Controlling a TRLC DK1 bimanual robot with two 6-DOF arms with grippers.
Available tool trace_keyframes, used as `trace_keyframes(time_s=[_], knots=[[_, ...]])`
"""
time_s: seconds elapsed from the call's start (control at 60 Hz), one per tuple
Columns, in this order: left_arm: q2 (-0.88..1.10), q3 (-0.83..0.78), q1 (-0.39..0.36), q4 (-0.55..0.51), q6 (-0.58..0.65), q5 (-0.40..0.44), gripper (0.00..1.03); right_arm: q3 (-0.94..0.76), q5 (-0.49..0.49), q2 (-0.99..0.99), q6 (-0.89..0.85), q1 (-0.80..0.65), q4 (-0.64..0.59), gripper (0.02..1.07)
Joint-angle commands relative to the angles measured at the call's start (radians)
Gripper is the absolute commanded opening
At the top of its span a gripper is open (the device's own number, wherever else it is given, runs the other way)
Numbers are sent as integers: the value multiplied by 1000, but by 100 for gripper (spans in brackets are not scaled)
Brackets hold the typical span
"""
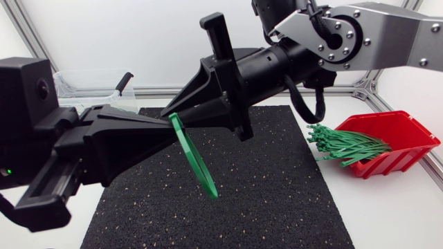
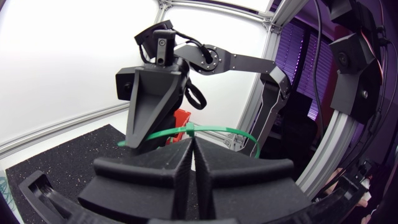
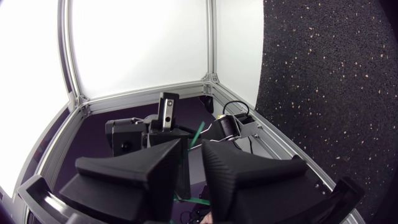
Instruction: Take a green cable tie from the red box, thread the tail through the head to close it, then place it in the transparent bin on the left.
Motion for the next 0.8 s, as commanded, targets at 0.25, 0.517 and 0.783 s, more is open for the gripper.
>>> trace_keyframes(time_s=[0.25,0.517,0.783], knots=[[21,1,165,-212,209,13,4,-26,91,-62,-233,-85,-9,104],[101,59,456,-372,403,-3,4,-81,605,8,-755,-83,-135,104],[274,211,742,-255,433,-107,4,-118,933,-21,-945,-134,-127,104]])
